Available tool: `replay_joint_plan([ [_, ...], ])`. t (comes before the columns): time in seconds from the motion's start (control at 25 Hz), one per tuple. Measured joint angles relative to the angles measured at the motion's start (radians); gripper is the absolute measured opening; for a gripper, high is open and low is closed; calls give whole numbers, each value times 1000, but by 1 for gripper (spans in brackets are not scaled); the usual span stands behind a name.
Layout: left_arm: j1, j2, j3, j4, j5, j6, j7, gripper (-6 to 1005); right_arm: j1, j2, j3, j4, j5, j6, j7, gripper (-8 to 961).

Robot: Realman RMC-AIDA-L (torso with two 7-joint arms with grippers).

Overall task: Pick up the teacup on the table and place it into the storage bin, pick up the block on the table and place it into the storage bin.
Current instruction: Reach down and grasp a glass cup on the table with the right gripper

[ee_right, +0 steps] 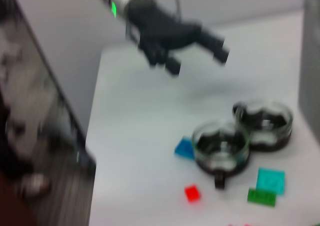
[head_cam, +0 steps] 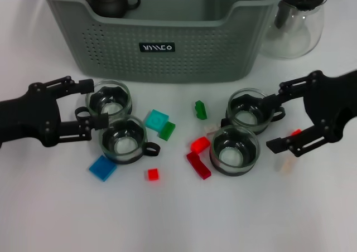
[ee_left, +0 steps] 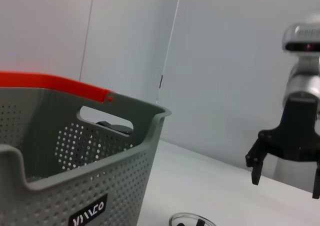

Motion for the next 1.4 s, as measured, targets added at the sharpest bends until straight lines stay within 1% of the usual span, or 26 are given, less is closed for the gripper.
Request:
replay_joint_plan([
  [0.12, 7, -3, -2, -12, 0, -5, 17, 871, 29, 1, -135, -119, -60, 12, 118, 890],
  [0.2, 10, -4, -8, -18, 0, -7, 19, 871, 59, 2, -203, -155, -107, 13, 177, 844],
  [0.4, 11, -4, -12, -24, -7, -8, 19, 871, 109, 6, -316, -173, -208, 55, 249, 730],
  [0.52, 9, -4, -12, -27, -7, -15, 19, 870, 111, 6, -371, -171, -235, 84, 259, 661],
  [0.6, 6, -4, -12, -32, -6, -21, 19, 870, 104, 6, -404, -168, -250, 111, 260, 644],
  [0.76, 4, -4, -10, -41, -4, -41, 20, 870, 98, 6, -417, -147, -260, 146, 255, 610],
  [0.92, 4, -5, -6, -52, -2, -57, 23, 870, 96, 5, -434, -78, -261, 219, 242, 610],
  [1.12, 4, -5, -6, -60, -2, -60, 28, 870, 100, 4, -459, -1, -263, 269, 227, 610],
  [1.4, 4, -4, -4, -62, -1, -60, 28, 869, 97, 2, -478, 18, -269, 326, 223, 610],
])
